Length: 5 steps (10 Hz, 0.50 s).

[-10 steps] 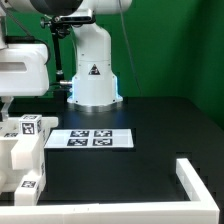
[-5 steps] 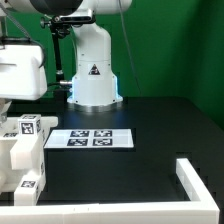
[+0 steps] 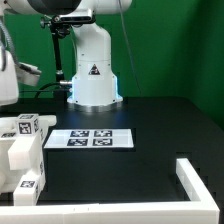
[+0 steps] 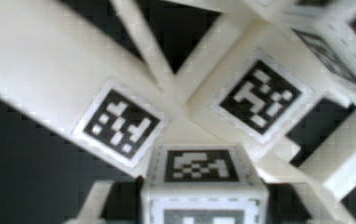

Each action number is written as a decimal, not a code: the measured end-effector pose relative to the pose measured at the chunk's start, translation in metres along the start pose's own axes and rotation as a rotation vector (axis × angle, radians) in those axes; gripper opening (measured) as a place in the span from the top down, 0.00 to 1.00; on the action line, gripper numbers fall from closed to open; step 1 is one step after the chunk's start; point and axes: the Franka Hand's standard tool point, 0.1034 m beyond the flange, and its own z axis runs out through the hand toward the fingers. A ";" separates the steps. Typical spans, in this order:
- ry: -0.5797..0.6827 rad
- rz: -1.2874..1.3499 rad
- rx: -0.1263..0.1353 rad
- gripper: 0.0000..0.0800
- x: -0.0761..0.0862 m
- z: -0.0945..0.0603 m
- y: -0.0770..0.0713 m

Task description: Assemble chair

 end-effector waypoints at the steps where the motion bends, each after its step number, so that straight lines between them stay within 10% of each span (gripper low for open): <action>1: 0.005 0.086 0.002 0.64 0.000 0.000 -0.001; 5: 0.007 0.319 0.003 0.64 -0.002 0.001 -0.004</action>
Offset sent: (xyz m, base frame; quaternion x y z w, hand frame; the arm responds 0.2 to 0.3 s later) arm -0.0046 -0.0015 -0.0068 -0.0241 0.0061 0.2037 0.9787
